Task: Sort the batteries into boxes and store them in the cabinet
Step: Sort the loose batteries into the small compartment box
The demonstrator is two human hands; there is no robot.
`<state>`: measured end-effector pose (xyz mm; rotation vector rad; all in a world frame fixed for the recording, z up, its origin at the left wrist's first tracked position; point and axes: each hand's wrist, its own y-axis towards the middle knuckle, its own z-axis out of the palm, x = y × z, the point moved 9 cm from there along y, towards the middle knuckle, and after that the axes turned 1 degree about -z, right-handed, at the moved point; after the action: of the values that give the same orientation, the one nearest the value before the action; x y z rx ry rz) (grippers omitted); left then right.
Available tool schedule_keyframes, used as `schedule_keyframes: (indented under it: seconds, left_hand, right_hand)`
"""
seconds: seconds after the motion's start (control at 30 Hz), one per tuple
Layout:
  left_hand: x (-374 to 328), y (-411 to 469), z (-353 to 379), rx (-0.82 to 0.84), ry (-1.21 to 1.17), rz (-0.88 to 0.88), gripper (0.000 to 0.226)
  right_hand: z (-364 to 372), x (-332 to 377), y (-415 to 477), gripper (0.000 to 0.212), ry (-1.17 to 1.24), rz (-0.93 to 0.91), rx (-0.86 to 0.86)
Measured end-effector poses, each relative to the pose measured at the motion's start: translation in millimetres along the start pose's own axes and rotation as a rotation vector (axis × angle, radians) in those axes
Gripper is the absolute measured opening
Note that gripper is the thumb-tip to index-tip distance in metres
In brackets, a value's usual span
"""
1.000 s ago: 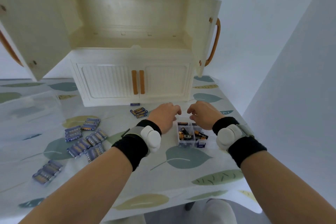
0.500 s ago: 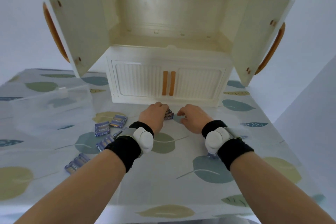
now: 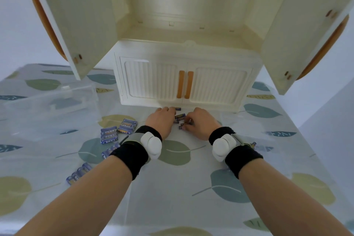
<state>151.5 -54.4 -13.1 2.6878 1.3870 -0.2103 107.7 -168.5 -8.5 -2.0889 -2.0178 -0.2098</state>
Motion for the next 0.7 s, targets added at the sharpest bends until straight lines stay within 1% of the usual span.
schedule_keyframes:
  seconds: [0.13,0.27,0.37,0.47,0.5,0.6,0.7]
  left_hand:
    - [3.5,3.2,0.7,0.014,0.008,-0.011,0.034]
    - [-0.4,5.9,-8.5,-0.086,-0.084,-0.046,0.036]
    - [-16.0,9.8,-11.4,-0.140,-0.122,0.006,0.037]
    - [-29.5,13.8,-5.6,-0.134,-0.112,0.047,0.029]
    - [-31.5,14.9,-3.1,-0.126,-0.107,0.044,0.029]
    - [-31.0,18.2,-0.1,-0.130,-0.090,0.016,0.032]
    - [-33.9,20.2,0.6,-0.112,-0.074,-0.006,0.031]
  right_hand:
    - [3.6,-2.5,2.9,0.027,0.051,0.005,0.032]
    - [2.3,-1.2,0.9,0.022,0.130,-0.016,0.060]
    - [3.1,-3.7,-2.4,0.023,0.158,-0.011,0.077]
    - [4.4,-6.8,-7.5,0.033,0.125,-0.014,0.106]
    - [4.4,-8.5,-9.8,0.033,0.113,-0.019,0.114]
    - [2.4,-15.5,-17.2,0.021,0.075,-0.033,0.116]
    - [-1.2,-20.7,-24.5,0.018,0.046,-0.041,0.110]
